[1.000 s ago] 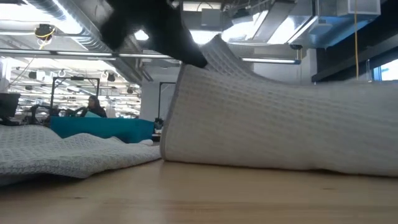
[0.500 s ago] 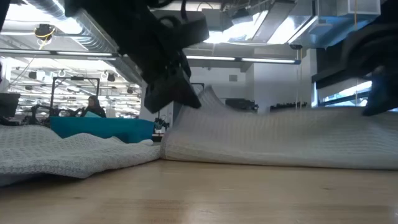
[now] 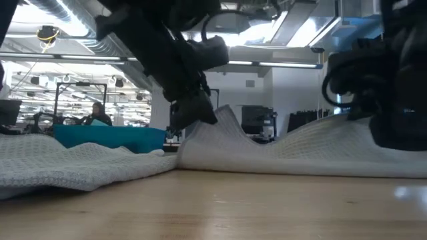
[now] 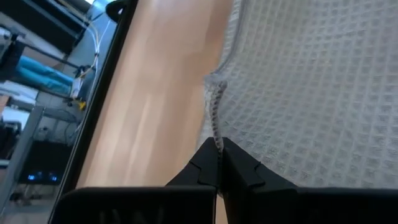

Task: Fold microfiber towels
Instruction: Fold the right gray towel

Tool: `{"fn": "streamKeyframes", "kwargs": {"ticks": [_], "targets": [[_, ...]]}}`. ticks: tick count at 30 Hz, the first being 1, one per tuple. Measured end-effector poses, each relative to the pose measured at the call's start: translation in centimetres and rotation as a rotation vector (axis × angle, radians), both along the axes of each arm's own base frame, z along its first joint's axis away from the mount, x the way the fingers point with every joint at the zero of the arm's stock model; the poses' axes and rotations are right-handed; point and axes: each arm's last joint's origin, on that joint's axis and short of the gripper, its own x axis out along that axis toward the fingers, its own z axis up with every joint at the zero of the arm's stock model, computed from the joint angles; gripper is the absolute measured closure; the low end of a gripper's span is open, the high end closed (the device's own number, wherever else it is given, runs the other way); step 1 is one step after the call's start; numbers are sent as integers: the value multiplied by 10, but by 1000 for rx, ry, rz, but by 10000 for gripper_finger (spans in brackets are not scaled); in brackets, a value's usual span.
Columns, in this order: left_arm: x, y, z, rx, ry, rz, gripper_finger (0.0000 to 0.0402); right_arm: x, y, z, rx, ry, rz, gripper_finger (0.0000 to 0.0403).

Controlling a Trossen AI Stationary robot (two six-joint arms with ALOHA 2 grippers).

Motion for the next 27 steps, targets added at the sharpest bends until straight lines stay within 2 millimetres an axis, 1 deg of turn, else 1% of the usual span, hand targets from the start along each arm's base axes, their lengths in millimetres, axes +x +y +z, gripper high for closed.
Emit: {"fn": "streamKeyframes", "kwargs": {"ticks": [5,10,13,16,20,27], "targets": [[2,13,-1,-28,9,16,401,-5,-17,-10,-18,21,-44,386],[4,17,-2,-67,15,5,401,-12,-27,-25,-5,-1,-64,384],[4,19,-2,-72,13,12,402,-15,-31,-30,-8,-12,-62,382],[4,22,-2,-89,0,31,401,-17,-33,-31,-21,-15,-49,382],[5,27,-3,-169,-6,32,392,-15,-32,-30,-34,-49,-37,381],[4,27,-4,-188,-3,37,348,-12,-25,-28,-26,-75,-6,381]]}}
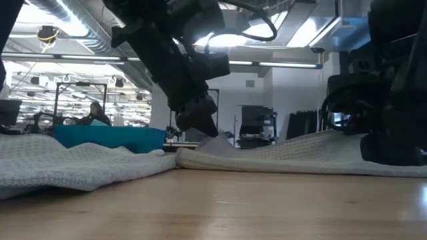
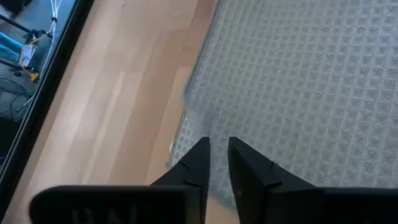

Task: Fold microfiber towels
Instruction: Fold the right gray towel

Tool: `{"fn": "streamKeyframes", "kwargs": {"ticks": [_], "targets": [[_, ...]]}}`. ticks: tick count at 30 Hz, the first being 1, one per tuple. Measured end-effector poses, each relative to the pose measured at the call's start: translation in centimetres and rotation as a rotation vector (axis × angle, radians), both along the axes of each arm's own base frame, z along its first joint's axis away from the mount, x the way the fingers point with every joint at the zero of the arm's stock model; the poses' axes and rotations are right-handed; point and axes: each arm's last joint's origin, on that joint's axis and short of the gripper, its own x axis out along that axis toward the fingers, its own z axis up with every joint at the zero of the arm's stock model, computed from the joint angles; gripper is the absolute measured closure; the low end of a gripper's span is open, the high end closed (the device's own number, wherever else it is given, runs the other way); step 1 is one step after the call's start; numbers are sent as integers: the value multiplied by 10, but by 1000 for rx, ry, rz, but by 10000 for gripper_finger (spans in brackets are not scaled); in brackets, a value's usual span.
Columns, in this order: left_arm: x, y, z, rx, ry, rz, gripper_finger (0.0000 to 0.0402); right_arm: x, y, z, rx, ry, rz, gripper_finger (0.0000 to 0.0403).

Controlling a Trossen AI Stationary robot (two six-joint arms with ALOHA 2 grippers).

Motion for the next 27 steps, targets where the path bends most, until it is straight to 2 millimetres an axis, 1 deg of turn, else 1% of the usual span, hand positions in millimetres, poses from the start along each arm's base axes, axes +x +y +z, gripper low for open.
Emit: {"fn": "streamKeyframes", "kwargs": {"ticks": [6,9,12,17,21,23,25,27], "targets": [[-1,0,-1,15,12,8,312,-4,9,0,6,-1,33,381],[-2,-3,-1,25,16,6,302,-6,12,0,11,14,33,370],[-3,-6,-1,25,16,-4,298,-8,12,2,-2,35,39,342],[-4,-18,-1,25,15,-34,298,-10,11,5,-31,18,24,280],[-6,-30,-1,28,17,-71,298,-12,11,17,-99,-24,-9,240],[-8,-35,-1,37,24,-96,298,-10,15,21,-117,-64,30,229],[-10,-41,3,52,36,-134,298,-10,19,27,-115,-64,84,225],[-12,-49,9,48,30,-184,299,-4,23,36,-87,-99,85,223]]}}
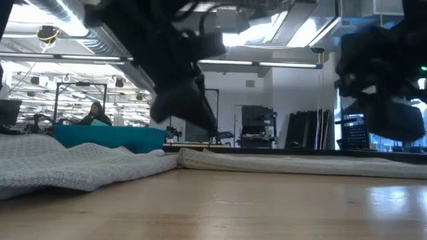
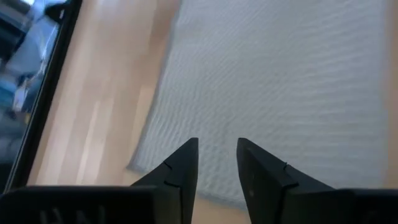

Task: Fold microfiber towels
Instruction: Fold the right gray towel

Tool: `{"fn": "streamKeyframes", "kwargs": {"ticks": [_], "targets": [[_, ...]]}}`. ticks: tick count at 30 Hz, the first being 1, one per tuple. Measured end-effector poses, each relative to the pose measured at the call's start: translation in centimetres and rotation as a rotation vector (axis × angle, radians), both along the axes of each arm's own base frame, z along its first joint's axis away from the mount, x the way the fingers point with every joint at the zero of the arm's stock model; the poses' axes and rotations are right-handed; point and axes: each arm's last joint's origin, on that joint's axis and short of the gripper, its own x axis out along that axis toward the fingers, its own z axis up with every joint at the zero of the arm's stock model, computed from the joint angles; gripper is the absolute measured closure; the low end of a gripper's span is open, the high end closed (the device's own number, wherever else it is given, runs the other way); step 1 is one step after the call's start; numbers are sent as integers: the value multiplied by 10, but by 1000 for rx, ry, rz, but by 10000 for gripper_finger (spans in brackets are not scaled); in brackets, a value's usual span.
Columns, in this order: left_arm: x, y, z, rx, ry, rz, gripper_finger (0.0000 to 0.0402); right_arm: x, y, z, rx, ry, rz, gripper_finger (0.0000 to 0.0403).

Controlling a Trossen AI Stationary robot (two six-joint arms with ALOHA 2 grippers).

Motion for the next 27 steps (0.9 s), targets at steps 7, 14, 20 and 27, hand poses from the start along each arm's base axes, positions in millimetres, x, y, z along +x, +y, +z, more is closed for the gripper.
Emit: {"fn": "streamKeyframes", "kwargs": {"ticks": [7,14,20,27], "targets": [[-15,-26,22,-37,16,-162,299,15,27,32,183,-195,51,223],[-41,-46,47,-30,41,-245,303,58,68,25,572,-383,239,223],[-64,-66,67,-24,26,-320,302,81,72,15,675,-362,349,223],[-91,-71,80,-21,40,-276,307,107,54,5,698,-316,391,223]]}}
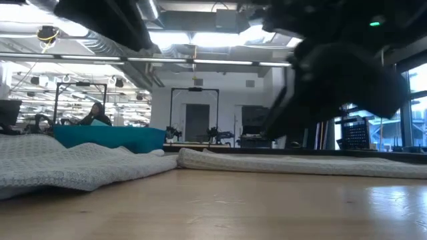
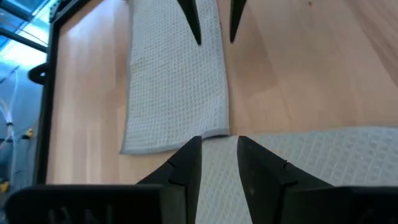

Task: Fold microfiber towels
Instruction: Fold the right gray towel

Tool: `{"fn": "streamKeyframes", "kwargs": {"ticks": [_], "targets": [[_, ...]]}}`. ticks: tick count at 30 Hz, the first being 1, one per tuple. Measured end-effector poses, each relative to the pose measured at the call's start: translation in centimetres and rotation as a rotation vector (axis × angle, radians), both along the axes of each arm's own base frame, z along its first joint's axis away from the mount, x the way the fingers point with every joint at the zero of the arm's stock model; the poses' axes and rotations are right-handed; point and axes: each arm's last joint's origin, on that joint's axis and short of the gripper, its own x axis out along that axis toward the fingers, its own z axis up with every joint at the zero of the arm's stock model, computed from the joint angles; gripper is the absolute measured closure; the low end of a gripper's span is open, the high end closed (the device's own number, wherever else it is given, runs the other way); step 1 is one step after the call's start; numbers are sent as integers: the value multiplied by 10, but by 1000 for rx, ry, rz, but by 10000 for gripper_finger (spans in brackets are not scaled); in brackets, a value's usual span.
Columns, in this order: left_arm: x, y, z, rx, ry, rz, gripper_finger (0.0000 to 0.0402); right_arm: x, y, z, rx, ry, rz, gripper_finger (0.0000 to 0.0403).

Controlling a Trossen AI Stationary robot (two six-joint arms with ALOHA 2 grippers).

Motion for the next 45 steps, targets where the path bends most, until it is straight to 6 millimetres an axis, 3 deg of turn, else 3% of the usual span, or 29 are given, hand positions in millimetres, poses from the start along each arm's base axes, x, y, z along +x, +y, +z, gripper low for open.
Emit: {"fn": "streamKeyframes", "kwargs": {"ticks": [9,18,27,35,40,45], "targets": [[-13,0,-5,65,44,63,307,37,-34,3,37,-63,58,223],[-20,-8,-6,0,18,115,307,58,-34,-24,-15,-2,154,223],[-27,-18,-5,-44,-22,130,307,83,-40,-32,-10,-12,125,223],[-30,-22,-5,-53,-30,126,308,84,-45,-37,-7,19,78,226],[-30,-22,-5,-44,-43,134,308,82,-41,-38,-26,29,92,267],[-29,-21,-4,-37,-68,156,308,80,-41,-39,-26,45,100,366]]}}
